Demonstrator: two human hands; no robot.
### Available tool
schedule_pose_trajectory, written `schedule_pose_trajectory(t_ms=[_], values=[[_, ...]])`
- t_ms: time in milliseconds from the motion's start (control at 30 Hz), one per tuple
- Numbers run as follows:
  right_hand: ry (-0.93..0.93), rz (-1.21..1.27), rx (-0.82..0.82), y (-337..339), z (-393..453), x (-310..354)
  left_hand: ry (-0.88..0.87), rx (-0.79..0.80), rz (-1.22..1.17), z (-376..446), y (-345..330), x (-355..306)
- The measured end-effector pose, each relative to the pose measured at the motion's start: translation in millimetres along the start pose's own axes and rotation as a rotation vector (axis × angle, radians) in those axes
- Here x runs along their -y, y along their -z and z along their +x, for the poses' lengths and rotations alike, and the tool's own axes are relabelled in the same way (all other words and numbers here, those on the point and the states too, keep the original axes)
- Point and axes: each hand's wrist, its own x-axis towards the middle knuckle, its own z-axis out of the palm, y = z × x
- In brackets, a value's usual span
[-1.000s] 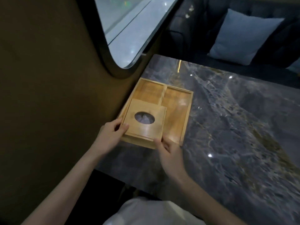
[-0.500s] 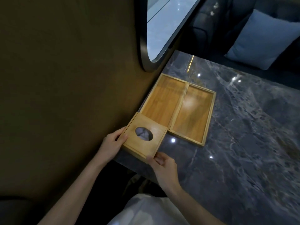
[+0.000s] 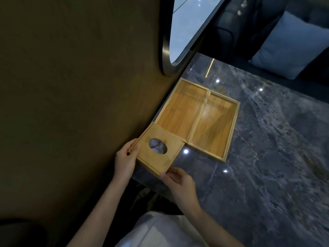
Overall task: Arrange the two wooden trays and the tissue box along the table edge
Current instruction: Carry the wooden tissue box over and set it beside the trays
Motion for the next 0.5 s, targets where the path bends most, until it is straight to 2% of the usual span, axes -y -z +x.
schedule_pose_trajectory(t_ms=[133, 267, 367, 500], values=[[-0.018, 0.035, -0.013, 18.2, 13.9, 8.3, 0.16, -0.157, -0.144, -11.6, -2.9, 9.8], [0.028, 0.002, -0.092, 36.4, 39.9, 27.0, 0.274, -0.123, -0.368, -26.9, -6.1, 13.8], [0.082, -0.049, -0.039, 40.0, 50.3, 38.2, 0.316, -0.048, -0.483, -33.5, -12.9, 9.3], [0.152, -0.152, 0.027, 40.3, 56.1, 47.2, 0.301, -0.047, -0.507, -32.6, -18.0, 9.5]])
